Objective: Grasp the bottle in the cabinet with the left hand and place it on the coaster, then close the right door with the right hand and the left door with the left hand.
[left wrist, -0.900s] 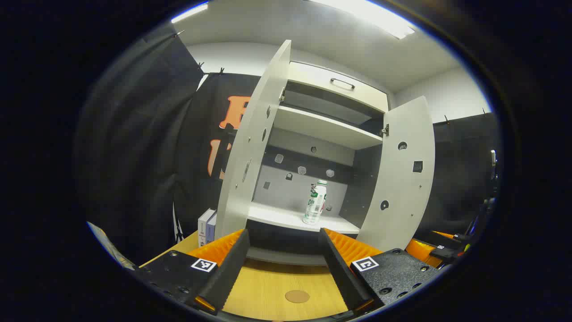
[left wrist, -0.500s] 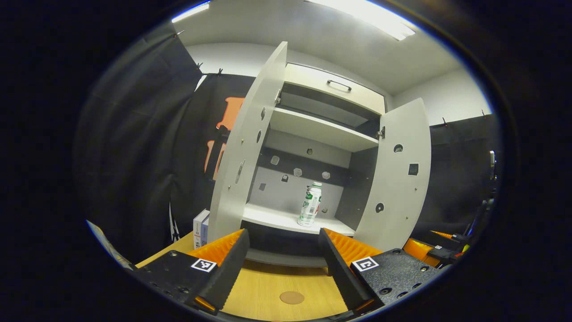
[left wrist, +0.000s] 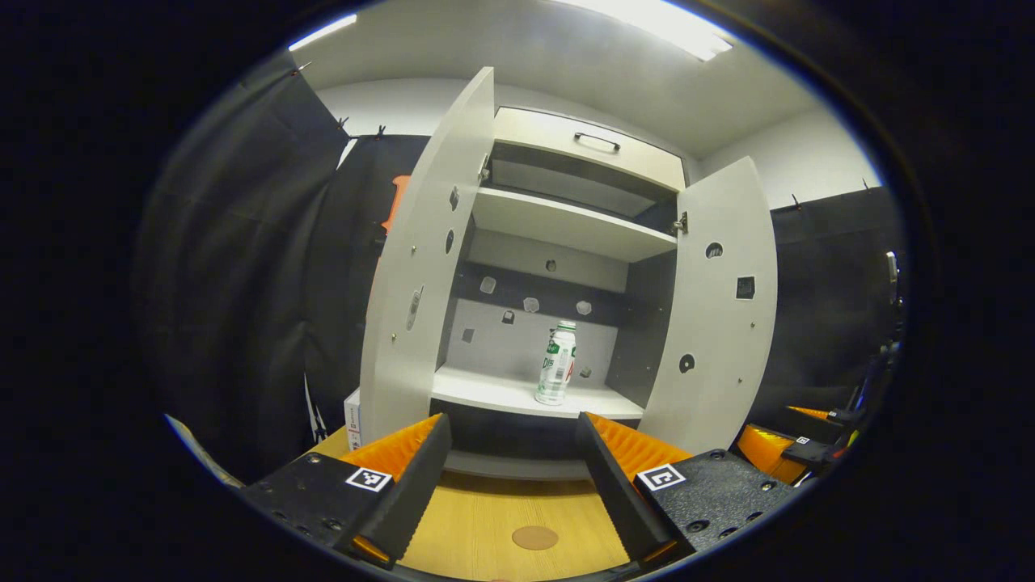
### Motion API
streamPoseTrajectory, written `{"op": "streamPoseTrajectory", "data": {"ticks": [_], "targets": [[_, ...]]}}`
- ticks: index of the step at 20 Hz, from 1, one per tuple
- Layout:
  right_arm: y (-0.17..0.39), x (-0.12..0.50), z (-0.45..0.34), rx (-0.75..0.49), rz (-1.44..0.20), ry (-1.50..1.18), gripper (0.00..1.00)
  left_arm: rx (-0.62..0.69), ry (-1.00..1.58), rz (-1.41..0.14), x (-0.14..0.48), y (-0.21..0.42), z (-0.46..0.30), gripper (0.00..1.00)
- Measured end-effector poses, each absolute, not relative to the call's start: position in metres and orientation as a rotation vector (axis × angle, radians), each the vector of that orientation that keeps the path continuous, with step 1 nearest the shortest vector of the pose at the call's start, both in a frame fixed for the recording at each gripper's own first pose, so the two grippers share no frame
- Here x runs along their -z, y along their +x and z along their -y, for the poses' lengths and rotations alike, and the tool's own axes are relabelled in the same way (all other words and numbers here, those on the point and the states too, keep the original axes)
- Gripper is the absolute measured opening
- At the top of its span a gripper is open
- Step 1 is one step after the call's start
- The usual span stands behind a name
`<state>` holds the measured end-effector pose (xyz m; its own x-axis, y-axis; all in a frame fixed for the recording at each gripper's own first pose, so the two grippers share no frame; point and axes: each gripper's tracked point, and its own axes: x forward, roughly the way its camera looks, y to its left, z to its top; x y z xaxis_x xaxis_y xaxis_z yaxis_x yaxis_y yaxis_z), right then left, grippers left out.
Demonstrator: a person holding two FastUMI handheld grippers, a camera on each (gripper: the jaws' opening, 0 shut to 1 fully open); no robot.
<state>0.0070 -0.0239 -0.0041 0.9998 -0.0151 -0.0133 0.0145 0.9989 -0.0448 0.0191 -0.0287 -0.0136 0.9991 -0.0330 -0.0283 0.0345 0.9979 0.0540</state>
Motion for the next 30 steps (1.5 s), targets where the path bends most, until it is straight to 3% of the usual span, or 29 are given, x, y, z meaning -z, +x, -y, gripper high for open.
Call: {"op": "streamPoseTrajectory", "data": {"ticks": [1, 2, 4, 5, 14, 23, 29, 30], "targets": [[0.008, 0.003, 0.027, 0.014, -0.016, -0.044, 0.94, 0.035, 0.062, -0.029, 0.015, 0.023, 0.032, 0.95], [0.009, 0.003, 0.030, 0.013, -0.018, -0.043, 0.98, 0.037, 0.069, -0.027, 0.016, 0.028, 0.036, 0.95], [0.012, 0.001, 0.036, 0.003, -0.025, -0.039, 0.94, 0.037, 0.080, -0.017, 0.015, 0.040, 0.045, 0.95], [0.013, -0.002, 0.039, -0.005, -0.024, -0.038, 0.99, 0.037, 0.083, -0.014, 0.016, 0.047, 0.050, 0.95], [0.033, -0.014, 0.087, -0.019, -0.014, -0.025, 0.99, 0.050, 0.193, 0.059, 0.007, 0.151, 0.104, 0.95], [0.047, -0.018, 0.140, 0.032, -0.003, -0.027, 0.98, 0.109, 0.140, -0.042, 0.065, 0.267, 0.140, 0.95], [0.060, -0.019, 0.167, 0.077, -0.007, -0.023, 0.98, 0.068, 0.184, -0.075, 0.092, 0.336, 0.128, 0.95], [0.062, -0.017, 0.171, 0.084, -0.012, -0.019, 0.94, 0.059, 0.197, -0.081, 0.096, 0.346, 0.124, 0.95]]}}
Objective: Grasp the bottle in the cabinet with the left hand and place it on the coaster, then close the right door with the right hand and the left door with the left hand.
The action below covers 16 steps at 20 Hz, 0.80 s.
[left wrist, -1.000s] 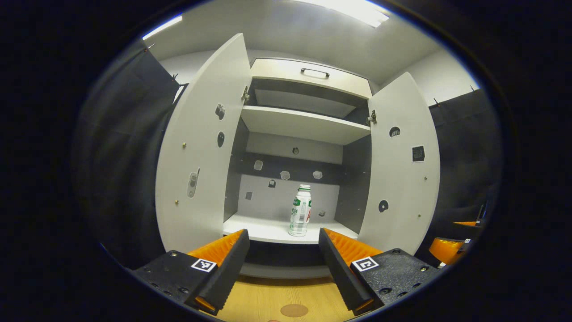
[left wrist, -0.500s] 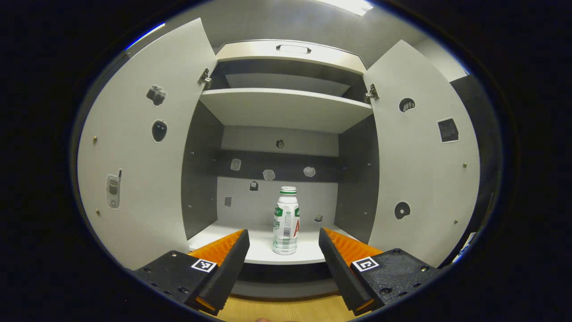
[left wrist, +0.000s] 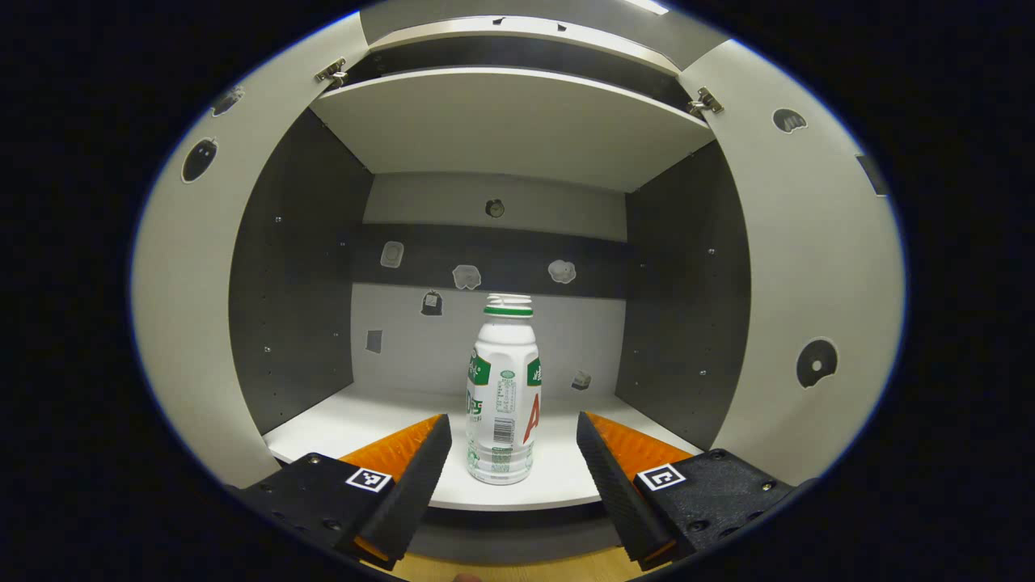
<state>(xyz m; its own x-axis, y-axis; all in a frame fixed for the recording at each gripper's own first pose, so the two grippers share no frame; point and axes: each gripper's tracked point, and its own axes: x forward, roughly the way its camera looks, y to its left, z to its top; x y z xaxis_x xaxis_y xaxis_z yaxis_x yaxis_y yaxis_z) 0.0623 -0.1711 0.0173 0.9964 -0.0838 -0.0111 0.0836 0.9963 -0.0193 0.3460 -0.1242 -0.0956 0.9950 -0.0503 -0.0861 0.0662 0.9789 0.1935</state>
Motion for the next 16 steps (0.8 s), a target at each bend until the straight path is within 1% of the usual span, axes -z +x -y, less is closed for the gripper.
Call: {"op": "streamPoseTrajectory", "data": {"ticks": [2, 3, 4, 5, 10, 12, 16], "targets": [[0.067, -0.015, 0.176, 0.095, -0.021, -0.009, 0.94, 0.053, 0.227, -0.090, 0.101, 0.365, 0.121, 0.95], [0.068, -0.014, 0.180, 0.099, -0.027, -0.006, 0.99, 0.052, 0.234, -0.095, 0.103, 0.373, 0.121, 0.95], [0.070, -0.012, 0.181, 0.101, -0.032, -0.005, 0.94, 0.050, 0.237, -0.100, 0.105, 0.380, 0.121, 0.95], [0.072, -0.011, 0.182, 0.103, -0.036, -0.006, 0.98, 0.043, 0.241, -0.101, 0.107, 0.386, 0.120, 0.95], [0.074, -0.008, 0.185, 0.104, -0.050, -0.013, 0.99, 0.022, 0.258, -0.132, 0.118, 0.405, 0.116, 0.95], [0.076, -0.007, 0.183, 0.098, -0.053, -0.013, 0.99, 0.033, 0.236, -0.132, 0.117, 0.399, 0.122, 0.78], [0.076, -0.011, 0.179, 0.076, -0.048, -0.026, 0.99, 0.080, 0.167, -0.149, 0.116, 0.372, 0.130, 0.77]]}}
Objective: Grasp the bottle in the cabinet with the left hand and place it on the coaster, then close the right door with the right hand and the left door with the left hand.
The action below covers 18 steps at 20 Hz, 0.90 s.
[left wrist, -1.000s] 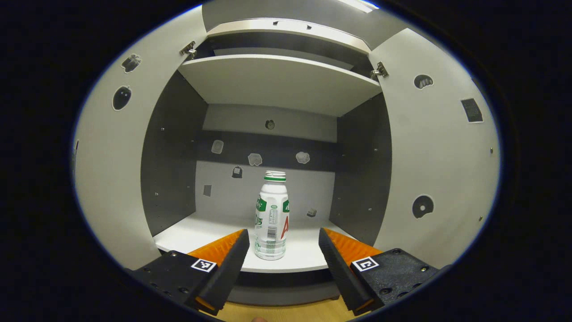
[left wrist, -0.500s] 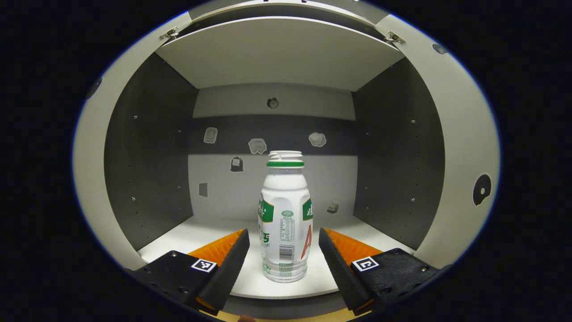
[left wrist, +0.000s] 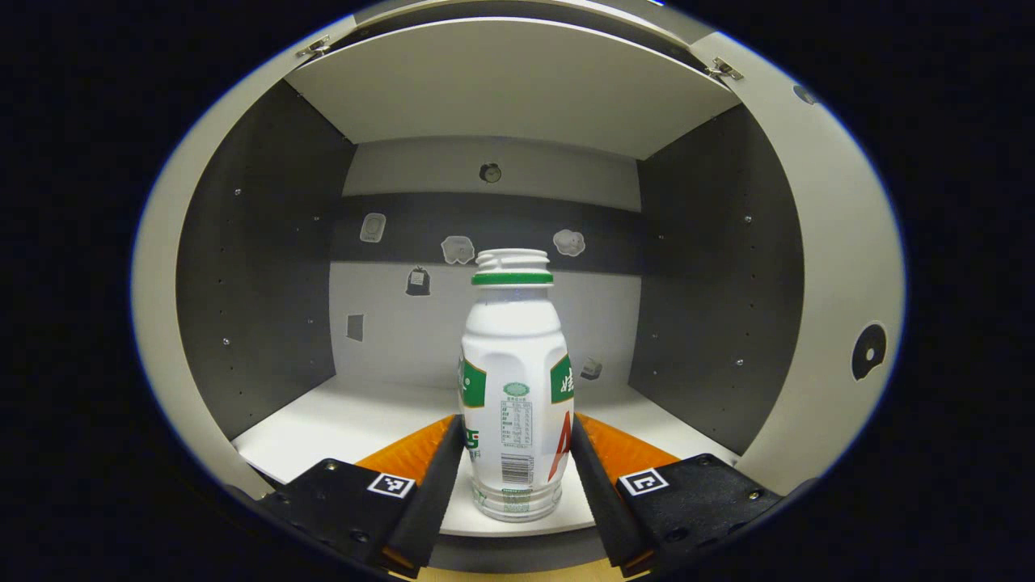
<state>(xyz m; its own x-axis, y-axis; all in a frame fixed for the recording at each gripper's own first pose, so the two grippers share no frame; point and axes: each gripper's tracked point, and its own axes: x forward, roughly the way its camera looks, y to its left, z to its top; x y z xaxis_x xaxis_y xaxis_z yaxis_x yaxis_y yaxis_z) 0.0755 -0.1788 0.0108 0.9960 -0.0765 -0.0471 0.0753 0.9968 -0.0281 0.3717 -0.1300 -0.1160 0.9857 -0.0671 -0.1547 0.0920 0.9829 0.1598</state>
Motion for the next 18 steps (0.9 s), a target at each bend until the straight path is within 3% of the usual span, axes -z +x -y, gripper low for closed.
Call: {"op": "streamPoseTrajectory", "data": {"ticks": [9, 18], "targets": [[0.054, -0.014, 0.162, -0.007, -0.035, -0.042, 0.99, 0.062, 0.143, -0.128, 0.106, 0.281, 0.117, 0.77], [0.023, -0.013, 0.162, -0.073, -0.037, -0.074, 0.99, 0.016, 0.140, -0.200, 0.185, 0.203, 0.094, 0.77]]}}
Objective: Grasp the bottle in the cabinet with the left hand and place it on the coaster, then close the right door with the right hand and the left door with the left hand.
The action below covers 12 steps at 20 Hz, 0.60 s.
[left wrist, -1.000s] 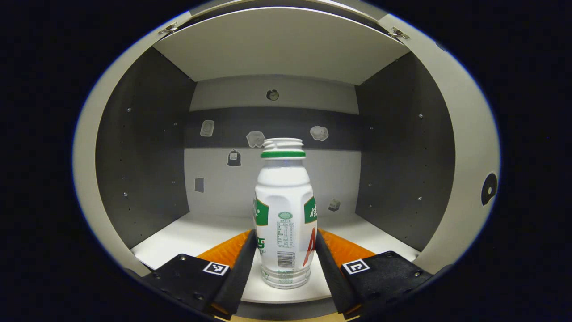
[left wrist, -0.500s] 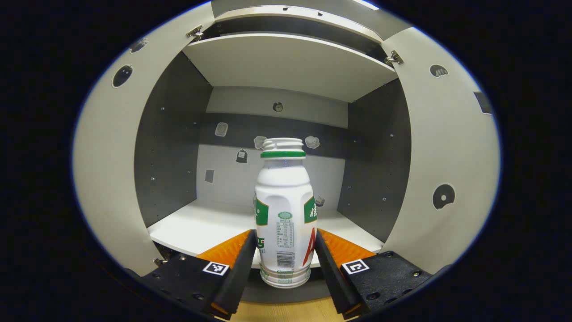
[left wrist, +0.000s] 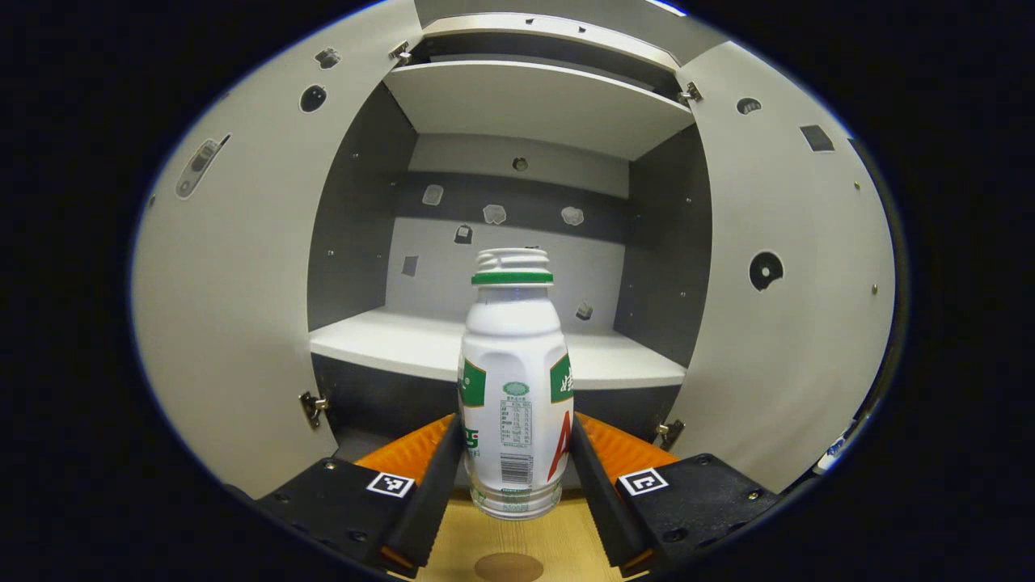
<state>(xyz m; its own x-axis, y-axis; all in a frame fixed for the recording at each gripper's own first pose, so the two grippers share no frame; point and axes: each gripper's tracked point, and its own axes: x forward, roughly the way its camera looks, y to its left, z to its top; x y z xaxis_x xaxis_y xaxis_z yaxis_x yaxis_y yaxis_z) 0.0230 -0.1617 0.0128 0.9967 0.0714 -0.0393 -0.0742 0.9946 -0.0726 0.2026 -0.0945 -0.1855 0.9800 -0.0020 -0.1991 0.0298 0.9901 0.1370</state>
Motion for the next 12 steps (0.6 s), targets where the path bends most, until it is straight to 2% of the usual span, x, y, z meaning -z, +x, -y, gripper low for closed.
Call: {"op": "streamPoseTrajectory", "data": {"ticks": [2, 3, 4, 5, 12], "targets": [[0.018, -0.011, 0.165, -0.080, -0.044, -0.069, 0.99, -0.002, 0.162, -0.215, 0.207, 0.190, 0.089, 0.77], [0.015, -0.009, 0.167, -0.081, -0.050, -0.063, 0.94, -0.009, 0.167, -0.229, 0.221, 0.184, 0.087, 0.77], [0.013, -0.007, 0.169, -0.079, -0.058, -0.057, 0.94, -0.015, 0.168, -0.244, 0.235, 0.178, 0.085, 0.77], [0.010, -0.006, 0.173, -0.075, -0.064, -0.052, 0.99, -0.020, 0.167, -0.259, 0.249, 0.174, 0.084, 0.77], [0.004, -0.001, 0.189, -0.030, -0.091, -0.073, 0.99, -0.057, 0.164, -0.333, 0.336, 0.157, 0.071, 0.78]]}}
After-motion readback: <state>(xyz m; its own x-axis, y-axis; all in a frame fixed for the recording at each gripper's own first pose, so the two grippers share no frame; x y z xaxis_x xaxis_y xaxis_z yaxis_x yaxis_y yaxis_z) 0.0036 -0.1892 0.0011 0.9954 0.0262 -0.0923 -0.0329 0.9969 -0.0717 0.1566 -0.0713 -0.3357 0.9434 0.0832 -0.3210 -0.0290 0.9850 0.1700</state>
